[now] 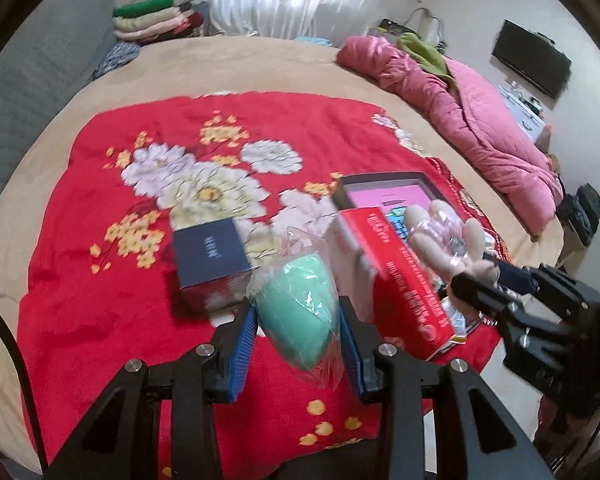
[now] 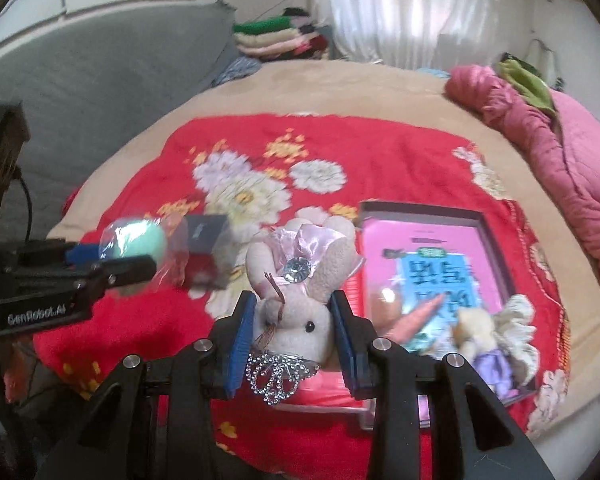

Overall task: Organize soft objects
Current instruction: 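Lift and carry the bunny plush and green sponge bag over the tray, then lower the bunny and sponge bag into the tray and open both grippers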

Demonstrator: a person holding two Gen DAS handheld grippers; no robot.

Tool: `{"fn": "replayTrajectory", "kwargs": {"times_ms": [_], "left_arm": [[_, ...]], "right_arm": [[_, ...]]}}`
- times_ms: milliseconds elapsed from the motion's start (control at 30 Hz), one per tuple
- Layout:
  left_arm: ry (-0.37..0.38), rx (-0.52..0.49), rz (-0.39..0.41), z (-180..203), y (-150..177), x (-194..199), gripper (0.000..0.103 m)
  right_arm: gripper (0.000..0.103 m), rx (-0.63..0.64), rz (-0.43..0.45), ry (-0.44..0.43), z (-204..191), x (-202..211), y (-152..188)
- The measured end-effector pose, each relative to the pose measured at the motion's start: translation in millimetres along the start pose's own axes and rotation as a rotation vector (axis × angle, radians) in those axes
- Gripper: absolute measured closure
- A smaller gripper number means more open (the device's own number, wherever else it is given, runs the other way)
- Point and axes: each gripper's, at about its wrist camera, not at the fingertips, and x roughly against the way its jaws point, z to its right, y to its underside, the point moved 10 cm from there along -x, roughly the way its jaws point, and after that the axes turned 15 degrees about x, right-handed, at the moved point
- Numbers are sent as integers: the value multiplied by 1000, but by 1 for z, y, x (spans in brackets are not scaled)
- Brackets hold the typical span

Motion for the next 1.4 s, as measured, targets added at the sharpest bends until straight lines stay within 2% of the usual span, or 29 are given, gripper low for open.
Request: {"fn": "replayTrajectory", "kwargs": {"times_ms": [233, 467, 767, 967, 1100, 1400], "left_arm": [[46, -71, -16, 55, 2, -5, 63], [105, -132, -70, 115, 13, -25, 63], [135, -213, -172, 171, 36, -71, 63], [108, -263, -221, 191, 48, -110, 63], [97, -272, -259, 194, 58, -130, 63], [97, -251, -290, 192, 57, -148, 63]], "right_arm": [[64, -97, 32, 79, 62, 31, 15], [64, -197, 27, 156, 123, 55, 50], [64, -264, -21, 208, 167, 60, 95], [64, -286, -45, 201, 177, 49, 111], [64, -284, -39, 159, 173, 38, 109], [64, -227, -81, 103, 161, 3, 105]]}}
